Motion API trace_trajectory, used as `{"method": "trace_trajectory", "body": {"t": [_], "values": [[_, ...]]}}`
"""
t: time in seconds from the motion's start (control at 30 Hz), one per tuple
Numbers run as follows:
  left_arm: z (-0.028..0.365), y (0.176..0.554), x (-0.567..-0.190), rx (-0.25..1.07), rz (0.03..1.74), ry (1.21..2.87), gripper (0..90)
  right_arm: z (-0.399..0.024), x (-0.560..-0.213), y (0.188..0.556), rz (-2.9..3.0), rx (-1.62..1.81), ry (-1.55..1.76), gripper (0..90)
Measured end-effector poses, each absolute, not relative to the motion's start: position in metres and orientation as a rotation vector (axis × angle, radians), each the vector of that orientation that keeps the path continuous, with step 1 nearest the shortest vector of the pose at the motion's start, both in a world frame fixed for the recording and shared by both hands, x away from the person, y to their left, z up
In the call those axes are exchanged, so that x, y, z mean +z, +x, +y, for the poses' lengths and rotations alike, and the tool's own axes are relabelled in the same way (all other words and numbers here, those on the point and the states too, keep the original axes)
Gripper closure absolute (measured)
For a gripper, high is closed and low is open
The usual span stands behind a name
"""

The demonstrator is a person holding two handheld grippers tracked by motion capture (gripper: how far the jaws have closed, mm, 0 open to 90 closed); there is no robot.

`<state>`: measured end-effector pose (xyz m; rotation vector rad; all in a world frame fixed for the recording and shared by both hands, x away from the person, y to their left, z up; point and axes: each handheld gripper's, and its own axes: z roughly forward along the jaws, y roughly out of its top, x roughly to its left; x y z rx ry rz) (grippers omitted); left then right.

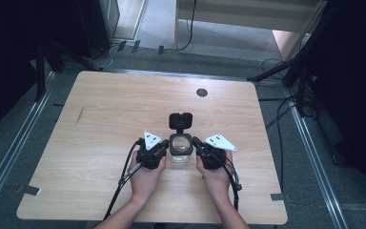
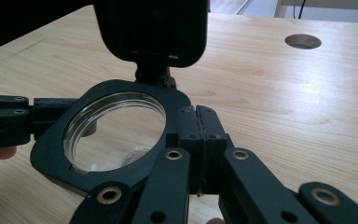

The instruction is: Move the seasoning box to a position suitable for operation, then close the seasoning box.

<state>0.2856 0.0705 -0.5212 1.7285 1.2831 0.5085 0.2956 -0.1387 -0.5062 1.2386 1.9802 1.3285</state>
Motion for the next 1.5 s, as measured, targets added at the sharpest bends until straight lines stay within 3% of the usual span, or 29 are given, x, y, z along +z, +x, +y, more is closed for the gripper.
{"method": "trace_trajectory", "body": {"t": [0.27, 0.43, 0.6, 0.87, 1.1, 1.5], "values": [[0.088, 0.265, -0.521, 0.513, 1.241, 1.739, 89.1, -0.153, -0.484, 0.318, 1.923, 1.349, 1.273, 90.0], [0.098, 0.241, -0.531, 0.399, 1.139, 1.757, 90.0, -0.147, -0.457, 0.339, 1.918, 1.382, 1.241, 90.0], [0.09, 0.228, -0.538, 0.444, 1.058, 1.825, 90.0, -0.137, -0.432, 0.356, 1.947, 1.418, 1.21, 90.0], [0.07, 0.234, -0.542, 0.363, 0.999, 1.84, 90.0, -0.115, -0.42, 0.373, 2.05, 1.386, 1.221, 90.0], [0.063, 0.242, -0.541, 0.319, 0.994, 1.82, 90.0, -0.109, -0.423, 0.363, 2.086, 1.418, 1.18, 90.0], [0.061, 0.243, -0.539, 0.358, 0.996, 1.791, 90.0, -0.108, -0.426, 0.336, 2.135, 1.388, 1.082, 90.0]]}}
